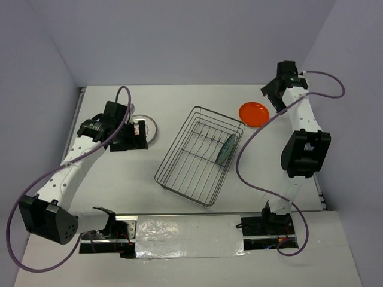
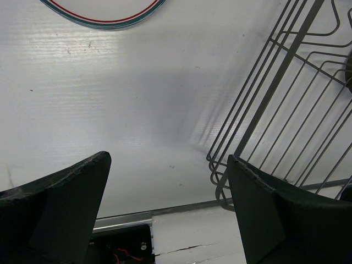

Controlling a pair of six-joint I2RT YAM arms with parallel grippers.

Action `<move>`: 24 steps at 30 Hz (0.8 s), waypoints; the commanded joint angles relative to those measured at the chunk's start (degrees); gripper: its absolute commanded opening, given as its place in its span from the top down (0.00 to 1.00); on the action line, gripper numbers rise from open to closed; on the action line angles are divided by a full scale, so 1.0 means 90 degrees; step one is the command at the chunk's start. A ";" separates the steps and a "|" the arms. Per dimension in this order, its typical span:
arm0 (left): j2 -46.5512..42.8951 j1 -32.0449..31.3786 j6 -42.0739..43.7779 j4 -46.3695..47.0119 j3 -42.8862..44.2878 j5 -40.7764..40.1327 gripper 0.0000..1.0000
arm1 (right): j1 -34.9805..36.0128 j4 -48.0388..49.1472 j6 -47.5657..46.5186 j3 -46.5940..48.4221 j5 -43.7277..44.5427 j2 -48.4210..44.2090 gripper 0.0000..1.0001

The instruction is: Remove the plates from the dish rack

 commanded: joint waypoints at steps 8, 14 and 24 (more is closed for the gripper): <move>0.0674 -0.0033 -0.0077 -0.0213 0.1045 -0.1384 0.01 | 0.3358 -0.2070 -0.0552 -0.0149 0.1460 -0.2023 0.05; 0.0949 -0.0013 -0.0097 -0.0340 0.1486 -0.1689 0.01 | 0.4099 -0.2402 0.0025 -0.1185 0.1529 -0.2708 0.22; 0.0598 -0.0013 0.0011 -0.0018 0.0715 -0.1190 0.00 | 0.4414 -0.1221 0.0192 -0.2691 0.1040 -0.2787 0.39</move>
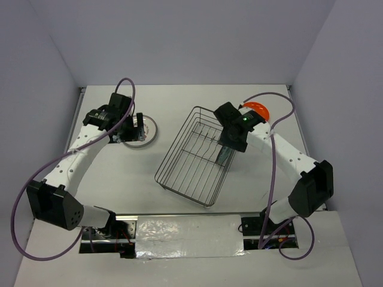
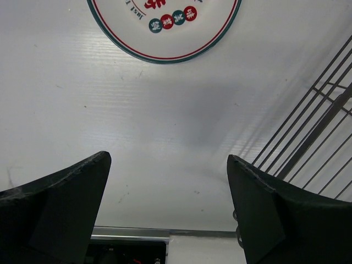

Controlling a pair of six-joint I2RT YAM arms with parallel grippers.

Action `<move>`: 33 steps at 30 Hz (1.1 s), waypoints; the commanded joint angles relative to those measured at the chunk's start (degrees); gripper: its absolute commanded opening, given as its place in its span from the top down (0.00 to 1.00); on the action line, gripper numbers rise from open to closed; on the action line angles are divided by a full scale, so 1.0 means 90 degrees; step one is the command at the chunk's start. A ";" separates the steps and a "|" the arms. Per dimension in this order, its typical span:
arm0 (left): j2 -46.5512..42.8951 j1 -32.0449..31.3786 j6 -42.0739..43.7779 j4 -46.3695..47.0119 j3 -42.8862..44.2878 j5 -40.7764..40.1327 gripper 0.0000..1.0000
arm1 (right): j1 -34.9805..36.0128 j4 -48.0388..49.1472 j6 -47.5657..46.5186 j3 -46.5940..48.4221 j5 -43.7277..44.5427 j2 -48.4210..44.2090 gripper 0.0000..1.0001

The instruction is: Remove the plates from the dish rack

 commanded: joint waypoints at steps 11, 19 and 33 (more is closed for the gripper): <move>-0.0770 -0.0013 0.0150 0.0201 -0.0619 0.0441 0.00 | 0.0006 0.0082 0.0499 0.0561 0.0537 0.0947 0.71; -0.0809 -0.0013 0.0179 0.0172 -0.0639 0.0529 0.01 | 0.0045 -0.1206 0.0754 0.1975 0.0801 0.0527 0.93; -0.0799 -0.0013 0.0091 0.0123 -0.0551 0.0626 0.01 | -0.2629 0.2211 -0.0146 0.0920 0.0256 -0.0636 1.00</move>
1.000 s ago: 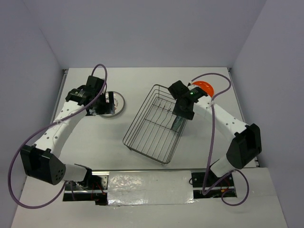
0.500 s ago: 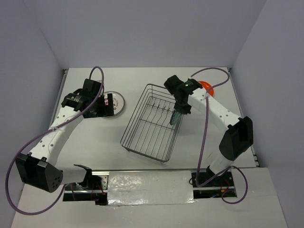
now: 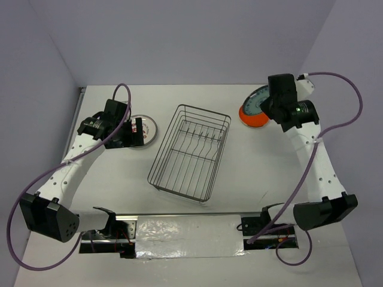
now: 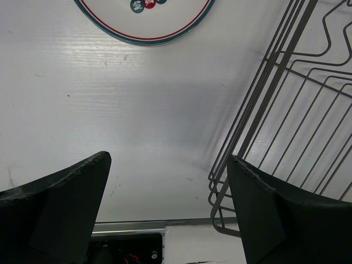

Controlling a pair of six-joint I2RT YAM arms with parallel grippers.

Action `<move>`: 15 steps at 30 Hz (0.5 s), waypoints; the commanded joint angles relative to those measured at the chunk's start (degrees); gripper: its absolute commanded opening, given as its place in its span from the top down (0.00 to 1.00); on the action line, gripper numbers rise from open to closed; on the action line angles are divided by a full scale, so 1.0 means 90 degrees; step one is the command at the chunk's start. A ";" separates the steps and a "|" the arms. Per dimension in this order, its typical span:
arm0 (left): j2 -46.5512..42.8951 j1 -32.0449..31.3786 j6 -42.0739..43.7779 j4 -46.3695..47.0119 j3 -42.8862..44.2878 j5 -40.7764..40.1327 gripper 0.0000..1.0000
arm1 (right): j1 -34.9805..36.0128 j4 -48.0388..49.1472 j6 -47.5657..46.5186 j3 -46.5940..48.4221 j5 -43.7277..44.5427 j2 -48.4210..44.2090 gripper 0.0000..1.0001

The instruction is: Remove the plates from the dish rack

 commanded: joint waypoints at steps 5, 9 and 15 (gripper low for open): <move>-0.0414 -0.0013 0.0003 0.0055 0.0098 0.0341 0.01 | -0.1514 0.4261 0.0092 -0.2419 -0.0905 0.0585 1.00; -0.0756 -0.0013 -0.0084 0.0289 -0.0283 0.0283 0.01 | -0.2160 0.5834 0.0219 -0.3065 -0.1703 0.1131 1.00; -0.1118 -0.0013 -0.0289 0.0407 -0.0908 0.0156 0.00 | -0.2551 0.5653 0.0034 -0.2461 -0.2691 0.2771 0.93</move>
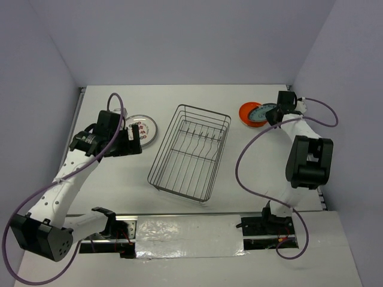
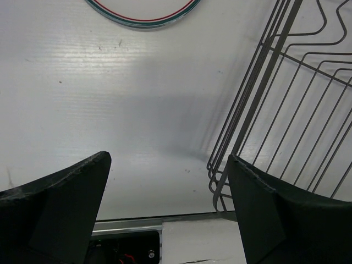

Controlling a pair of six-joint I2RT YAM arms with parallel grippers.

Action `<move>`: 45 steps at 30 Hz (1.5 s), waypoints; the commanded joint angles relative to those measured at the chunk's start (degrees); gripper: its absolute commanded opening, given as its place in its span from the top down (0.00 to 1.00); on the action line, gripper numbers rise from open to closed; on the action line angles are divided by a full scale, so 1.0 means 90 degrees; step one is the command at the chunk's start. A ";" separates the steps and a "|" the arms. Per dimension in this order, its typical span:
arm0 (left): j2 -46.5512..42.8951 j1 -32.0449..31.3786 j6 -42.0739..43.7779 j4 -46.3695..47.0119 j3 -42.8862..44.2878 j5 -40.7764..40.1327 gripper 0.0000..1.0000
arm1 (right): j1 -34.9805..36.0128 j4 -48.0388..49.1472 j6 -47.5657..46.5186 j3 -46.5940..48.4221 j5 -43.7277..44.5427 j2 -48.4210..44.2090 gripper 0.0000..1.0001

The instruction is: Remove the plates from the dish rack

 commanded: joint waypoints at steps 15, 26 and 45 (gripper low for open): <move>0.1052 -0.0013 -0.0266 -0.0727 0.1441 -0.0949 0.00 | 0.0692 -0.5065 -0.0782 0.3101 0.1292 0.1012 0.17; 0.2100 0.0767 -0.0227 -0.0698 0.3425 -0.1653 0.00 | 0.1502 -0.3519 -0.3485 0.0666 -0.0319 -0.4374 0.00; -0.1533 0.0768 -0.0988 -0.0951 0.1131 -0.3068 0.00 | 0.1873 -0.5660 -0.4111 0.1467 0.0444 -0.7288 0.00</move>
